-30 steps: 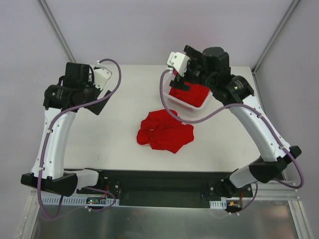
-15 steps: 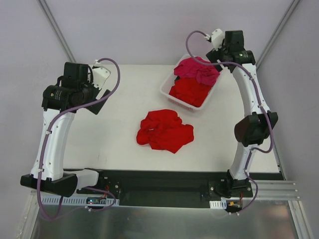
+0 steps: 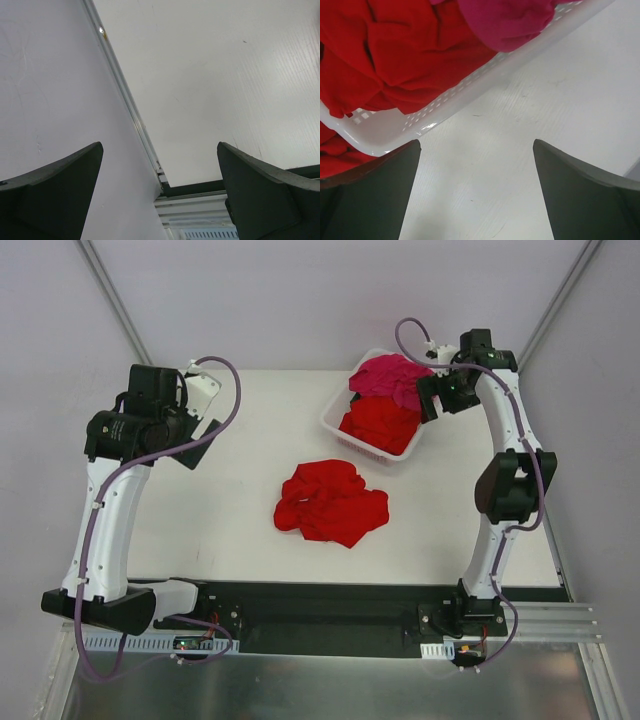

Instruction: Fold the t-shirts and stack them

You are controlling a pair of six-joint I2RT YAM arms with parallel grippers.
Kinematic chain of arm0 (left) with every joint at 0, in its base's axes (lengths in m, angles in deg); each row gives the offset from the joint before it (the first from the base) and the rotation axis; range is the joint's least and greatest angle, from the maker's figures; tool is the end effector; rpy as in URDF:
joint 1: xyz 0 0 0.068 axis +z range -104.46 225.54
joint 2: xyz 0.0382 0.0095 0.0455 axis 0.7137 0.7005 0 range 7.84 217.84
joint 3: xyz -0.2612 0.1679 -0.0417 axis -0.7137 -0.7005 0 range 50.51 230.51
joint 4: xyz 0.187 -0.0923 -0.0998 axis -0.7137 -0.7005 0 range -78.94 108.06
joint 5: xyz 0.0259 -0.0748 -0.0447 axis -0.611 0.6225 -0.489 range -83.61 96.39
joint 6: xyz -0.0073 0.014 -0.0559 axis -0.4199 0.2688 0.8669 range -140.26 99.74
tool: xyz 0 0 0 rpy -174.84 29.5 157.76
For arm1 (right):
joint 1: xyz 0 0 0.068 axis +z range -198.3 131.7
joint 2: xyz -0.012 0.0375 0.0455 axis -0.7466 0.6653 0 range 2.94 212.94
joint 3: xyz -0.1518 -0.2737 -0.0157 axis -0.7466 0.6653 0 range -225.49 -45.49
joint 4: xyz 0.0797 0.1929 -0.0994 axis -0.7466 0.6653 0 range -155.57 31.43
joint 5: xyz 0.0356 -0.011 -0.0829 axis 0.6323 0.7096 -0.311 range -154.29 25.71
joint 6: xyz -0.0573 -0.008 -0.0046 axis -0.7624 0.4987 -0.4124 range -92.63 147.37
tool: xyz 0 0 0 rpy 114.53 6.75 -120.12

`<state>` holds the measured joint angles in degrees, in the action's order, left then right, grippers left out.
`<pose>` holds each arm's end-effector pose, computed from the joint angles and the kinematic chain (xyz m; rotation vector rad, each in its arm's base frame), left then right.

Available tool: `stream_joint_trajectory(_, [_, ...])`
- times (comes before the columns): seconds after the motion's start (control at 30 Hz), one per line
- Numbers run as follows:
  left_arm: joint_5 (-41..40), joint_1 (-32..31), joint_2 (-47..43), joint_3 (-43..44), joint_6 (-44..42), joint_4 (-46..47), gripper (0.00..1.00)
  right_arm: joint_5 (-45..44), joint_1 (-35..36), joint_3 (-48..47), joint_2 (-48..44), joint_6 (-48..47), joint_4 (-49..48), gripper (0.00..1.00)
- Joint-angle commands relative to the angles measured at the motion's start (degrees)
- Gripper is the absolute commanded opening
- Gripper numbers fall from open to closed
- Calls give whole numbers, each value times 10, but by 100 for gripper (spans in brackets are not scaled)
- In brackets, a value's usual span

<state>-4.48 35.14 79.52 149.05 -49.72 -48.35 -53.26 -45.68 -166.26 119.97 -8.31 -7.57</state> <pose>0.1734 -0.0239 0.4801 0.6790 2.1723 0.3907 0.4332 0.0278 0.3664 -0.8905 2.3280 0.0020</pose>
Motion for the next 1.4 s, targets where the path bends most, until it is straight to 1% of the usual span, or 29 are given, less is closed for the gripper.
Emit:
stream_joint_trajectory(0.0, [-8,2,2,17,1,1,99,50,2,-3,25,-4,61,99])
stream_joint_trajectory(0.13, [-10,3,5,21,-3,0,99,57,2,-45,69,-41,129,99])
stream_joint_trajectory(0.17, [-10,2,7,21,-3,-1,99,61,0,-70,88,-50,144,99])
stream_joint_trajectory(0.23, [-10,2,10,24,-1,-2,99,61,-4,-80,99,-57,166,99])
stream_joint_trajectory(0.43, [-6,3,18,30,0,-3,99,79,-9,-78,115,-50,155,99])
stream_joint_trajectory(0.63, [-7,2,21,41,-3,-6,99,148,-9,-120,117,-20,150,99])
stream_joint_trajectory(0.73, [-6,2,21,39,-3,-6,99,165,-10,-102,105,5,116,98])
stream_joint_trajectory(0.83, [-3,3,22,38,-1,-7,99,113,2,-88,115,-2,104,94])
stream_joint_trajectory(0.87, [-2,2,23,39,1,-8,99,59,16,-87,130,-15,114,93])
stream_joint_trajectory(0.9, [-2,2,25,43,2,-9,99,40,21,-84,137,-34,120,93])
stream_joint_trajectory(1.03, [-5,2,24,51,-2,-12,99,22,24,-61,143,-45,115,93])
stream_joint_trajectory(1.27, [-2,2,27,48,5,-15,99,7,32,-63,152,-65,118,93])
stream_joint_trajectory(1.33, [-3,2,29,51,6,-15,99,-1,36,-57,150,-84,121,91])
stream_joint_trajectory(1.37, [-2,3,30,52,6,-15,99,-18,42,-55,149,-90,121,89])
